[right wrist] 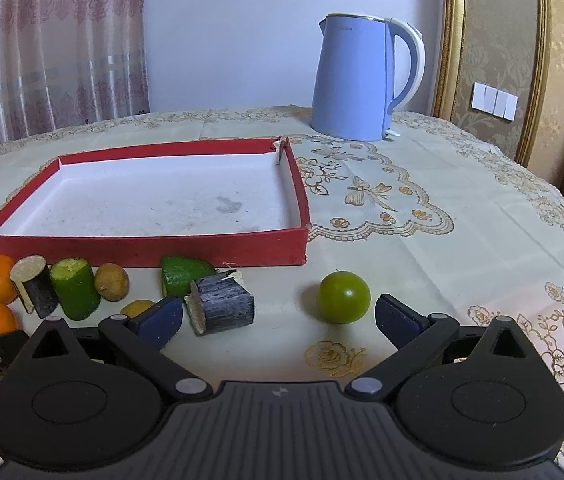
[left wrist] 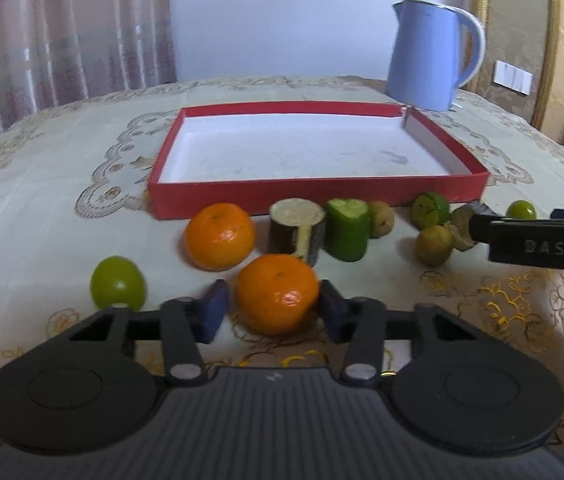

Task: Organize fruits
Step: 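Close the left gripper on the mandarin orange while the right gripper approaches the green lime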

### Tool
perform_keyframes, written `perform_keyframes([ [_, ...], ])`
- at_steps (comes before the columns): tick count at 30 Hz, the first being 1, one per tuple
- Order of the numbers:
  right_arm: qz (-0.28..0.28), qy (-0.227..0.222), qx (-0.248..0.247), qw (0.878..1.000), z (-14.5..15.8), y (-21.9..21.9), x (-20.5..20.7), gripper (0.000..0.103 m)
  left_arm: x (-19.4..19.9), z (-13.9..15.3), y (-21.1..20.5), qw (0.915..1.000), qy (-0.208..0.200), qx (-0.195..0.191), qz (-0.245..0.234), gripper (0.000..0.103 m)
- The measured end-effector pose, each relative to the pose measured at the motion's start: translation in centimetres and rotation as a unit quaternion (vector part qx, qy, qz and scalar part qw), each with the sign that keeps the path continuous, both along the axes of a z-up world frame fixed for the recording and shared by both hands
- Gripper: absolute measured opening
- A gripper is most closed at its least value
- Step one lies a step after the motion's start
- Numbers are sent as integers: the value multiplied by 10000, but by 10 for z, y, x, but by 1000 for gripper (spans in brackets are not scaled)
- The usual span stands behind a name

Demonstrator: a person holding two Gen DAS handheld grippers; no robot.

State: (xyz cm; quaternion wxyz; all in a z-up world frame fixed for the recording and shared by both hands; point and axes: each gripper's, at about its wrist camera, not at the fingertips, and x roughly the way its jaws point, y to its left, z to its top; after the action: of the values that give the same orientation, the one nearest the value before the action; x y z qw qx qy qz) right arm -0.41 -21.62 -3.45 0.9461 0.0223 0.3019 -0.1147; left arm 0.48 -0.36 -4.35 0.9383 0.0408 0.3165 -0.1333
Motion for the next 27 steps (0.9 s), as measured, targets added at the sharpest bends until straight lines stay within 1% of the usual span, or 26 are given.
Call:
perform_keyframes([
  [4,-7,1,-5,10000,0,-1,0,103,0,-1,-5,9999,-100,127,-1,40],
  [7,-21,-23,7,10000,1,-4,0,103,1,-1,-4,9999,-84,104,5,40],
  [12,-21,67,22,10000,-3,-7,1,103,-1,1,-3,9999,-103,58,54,40],
  [16,-2,87,212,9997,-5,-16,-1,103,-5,6,-1,9998,-168,26,70,40],
  [19,83,23,349,9994,-6,-28,-7,103,-8,9,1,9998,-200,5,60,40],
  [27,-212,-57,371,9991,-10,-75,-24,103,-7,10,4,9999,-128,-58,54,40],
])
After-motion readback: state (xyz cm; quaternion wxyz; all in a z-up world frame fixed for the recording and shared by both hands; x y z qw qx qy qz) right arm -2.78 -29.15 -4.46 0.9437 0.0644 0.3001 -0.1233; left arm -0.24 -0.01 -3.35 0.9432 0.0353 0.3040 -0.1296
